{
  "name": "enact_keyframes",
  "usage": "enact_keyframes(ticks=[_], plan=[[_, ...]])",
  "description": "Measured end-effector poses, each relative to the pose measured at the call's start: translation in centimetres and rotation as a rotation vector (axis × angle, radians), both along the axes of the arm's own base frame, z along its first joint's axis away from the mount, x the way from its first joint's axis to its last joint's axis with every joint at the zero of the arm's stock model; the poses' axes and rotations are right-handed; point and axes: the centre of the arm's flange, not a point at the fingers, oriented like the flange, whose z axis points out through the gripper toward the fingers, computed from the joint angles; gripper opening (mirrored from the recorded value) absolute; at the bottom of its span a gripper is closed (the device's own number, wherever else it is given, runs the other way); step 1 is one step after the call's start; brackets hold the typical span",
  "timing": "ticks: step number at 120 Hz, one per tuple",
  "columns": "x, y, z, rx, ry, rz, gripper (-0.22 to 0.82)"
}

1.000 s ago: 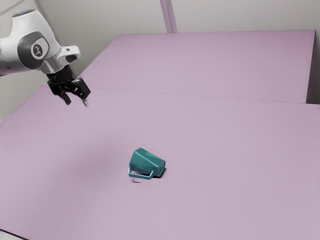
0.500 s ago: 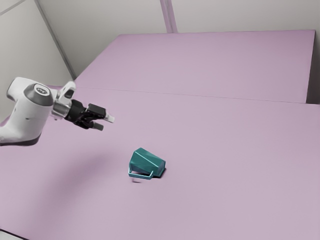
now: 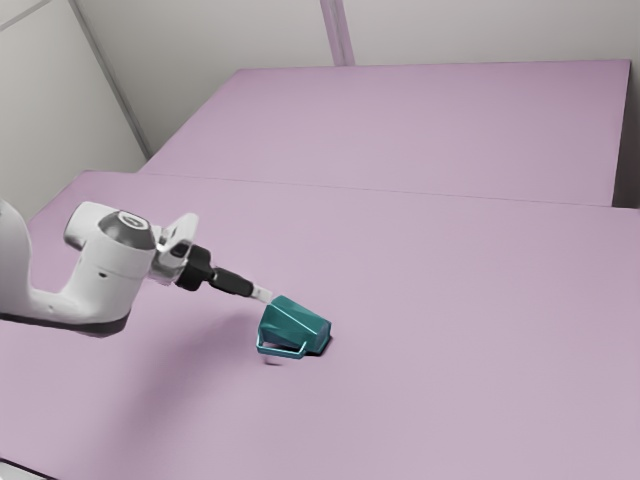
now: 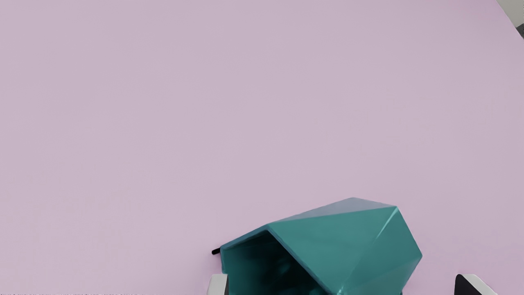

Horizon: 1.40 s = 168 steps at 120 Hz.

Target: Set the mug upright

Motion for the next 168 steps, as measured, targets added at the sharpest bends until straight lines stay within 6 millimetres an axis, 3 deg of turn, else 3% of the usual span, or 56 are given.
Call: enact_keyframes(ticks=[16,44,84,116,168], plan=[[-1.2,-0.6,-1.5,0.022,-0.026,-0.050,0.60],[-1.2,-0.7,-3.1,0.052,-0.075,-0.086,0.59],[-1.1,-5.0,-3.9,0.028,-0.157,-0.140,0.47],[-1.2,-8.2,-2.4,0.016,-0.242,-0.201,0.16],[-0.3,-9.3,-0.8,0.021,-0.327,-0.204,-0.14]])
